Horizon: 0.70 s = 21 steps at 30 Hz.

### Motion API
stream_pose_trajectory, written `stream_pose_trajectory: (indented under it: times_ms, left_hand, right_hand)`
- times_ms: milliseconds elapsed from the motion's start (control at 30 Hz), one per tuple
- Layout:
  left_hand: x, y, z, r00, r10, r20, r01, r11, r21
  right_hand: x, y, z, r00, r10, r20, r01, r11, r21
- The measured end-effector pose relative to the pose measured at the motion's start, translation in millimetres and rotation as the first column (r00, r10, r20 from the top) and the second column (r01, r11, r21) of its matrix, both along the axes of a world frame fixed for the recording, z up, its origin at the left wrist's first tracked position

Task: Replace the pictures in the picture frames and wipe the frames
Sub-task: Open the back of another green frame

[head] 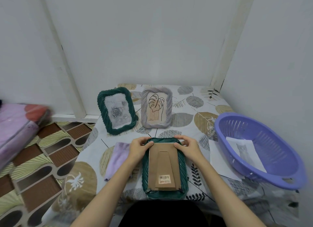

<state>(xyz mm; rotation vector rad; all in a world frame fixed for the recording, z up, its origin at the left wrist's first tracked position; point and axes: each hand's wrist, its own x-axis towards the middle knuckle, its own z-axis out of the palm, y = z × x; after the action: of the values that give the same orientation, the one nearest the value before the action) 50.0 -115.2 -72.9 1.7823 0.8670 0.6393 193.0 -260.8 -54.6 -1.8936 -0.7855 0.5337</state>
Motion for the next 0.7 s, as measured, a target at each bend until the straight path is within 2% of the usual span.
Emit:
stream_pose_trajectory:
  times_ms: [200, 333, 433, 533, 700]
  left_hand:
    - [9.1, 4.5, -5.7, 0.998, 0.060, 0.011, -0.059, 0.998, -0.022]
    - [12.5, 3.3, -7.3, 0.997, 0.073, 0.002, -0.073, 0.997, -0.027]
    - [14.0, 0.1, -8.2, 0.996, 0.066, -0.060, -0.062, 0.996, 0.068]
    - [12.2, -5.2, -5.3, 0.990, 0.027, -0.141, 0.003, 0.978, 0.207]
    - [-3.5, -10.8, 0.5, 0.982, -0.056, -0.183, 0.102, 0.961, 0.257]
  right_hand:
    - [2.9, 6.5, -8.3, 0.997, -0.060, -0.057, 0.061, 0.998, 0.020]
    - [3.6, 10.0, -11.0, 0.997, -0.081, -0.017, 0.081, 0.997, -0.002]
    - [3.3, 11.5, -11.5, 0.994, -0.096, 0.044, 0.097, 0.994, -0.040]
    - [1.3, 8.2, -12.1, 0.998, -0.040, 0.054, 0.044, 0.996, -0.074]
    - [-8.1, -15.9, -7.6, 0.991, 0.059, 0.123, -0.047, 0.994, -0.099]
